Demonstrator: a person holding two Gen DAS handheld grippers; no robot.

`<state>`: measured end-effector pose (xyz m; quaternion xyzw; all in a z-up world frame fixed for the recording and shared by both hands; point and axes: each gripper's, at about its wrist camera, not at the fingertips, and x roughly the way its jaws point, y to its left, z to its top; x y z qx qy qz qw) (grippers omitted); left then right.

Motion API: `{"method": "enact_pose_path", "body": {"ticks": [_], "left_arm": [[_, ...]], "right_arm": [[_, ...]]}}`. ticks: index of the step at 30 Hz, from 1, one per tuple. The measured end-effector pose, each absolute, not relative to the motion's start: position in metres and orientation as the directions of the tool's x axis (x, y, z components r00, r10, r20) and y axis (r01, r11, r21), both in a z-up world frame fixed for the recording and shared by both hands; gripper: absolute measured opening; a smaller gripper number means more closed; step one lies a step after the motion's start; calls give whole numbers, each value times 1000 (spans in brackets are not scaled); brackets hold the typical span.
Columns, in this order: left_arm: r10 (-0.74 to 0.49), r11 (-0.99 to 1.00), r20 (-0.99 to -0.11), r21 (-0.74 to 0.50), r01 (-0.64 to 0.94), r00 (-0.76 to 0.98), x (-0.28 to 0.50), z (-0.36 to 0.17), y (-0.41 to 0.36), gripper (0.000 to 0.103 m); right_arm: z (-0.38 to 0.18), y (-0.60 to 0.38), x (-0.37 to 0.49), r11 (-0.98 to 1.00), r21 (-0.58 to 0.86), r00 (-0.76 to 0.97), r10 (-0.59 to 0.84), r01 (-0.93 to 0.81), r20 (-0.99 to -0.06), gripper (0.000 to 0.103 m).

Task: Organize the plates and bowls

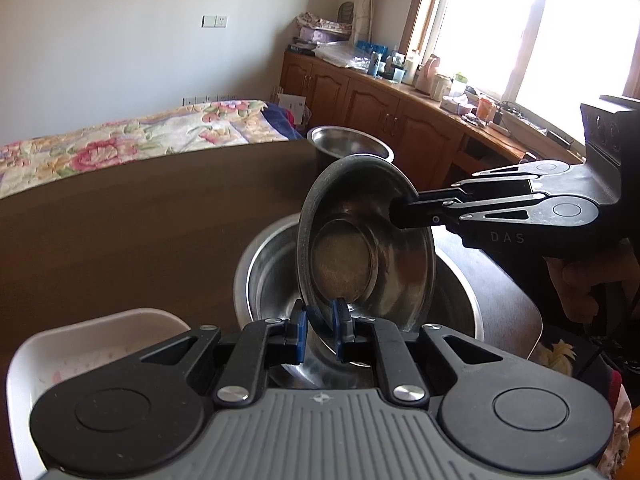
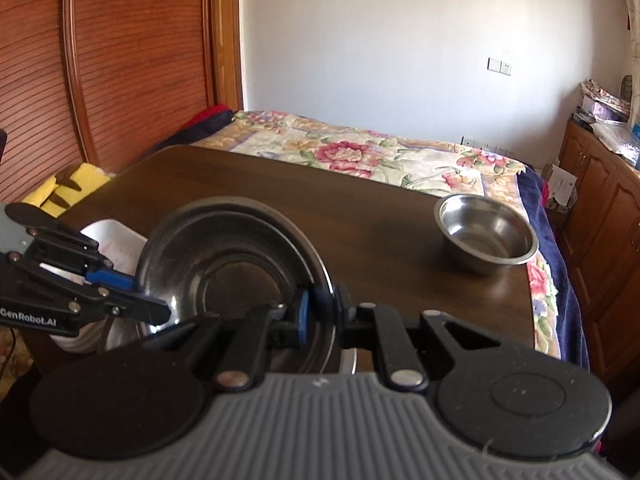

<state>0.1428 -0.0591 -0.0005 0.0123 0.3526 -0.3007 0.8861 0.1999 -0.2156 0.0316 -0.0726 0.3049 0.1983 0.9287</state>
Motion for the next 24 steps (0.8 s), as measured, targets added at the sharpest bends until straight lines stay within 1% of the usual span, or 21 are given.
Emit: {"method": "enact_pose_path", "body": {"ticks": [7, 18, 24], "left_arm": [[-519, 820, -652, -195, 538, 554, 144, -8, -60, 14], [-496, 829, -647, -155, 538, 579, 139, -10, -65, 14], [-498, 827, -648, -158, 539, 576, 144, -10, -64, 14]], "right_arm": [[26, -211, 199, 906, -28, 726, 320, -423, -609, 15], [17, -212, 199, 900, -31, 716, 324, -434, -618, 15], [15, -212, 201, 886, -23, 694, 346, -462, -631, 15]]}}
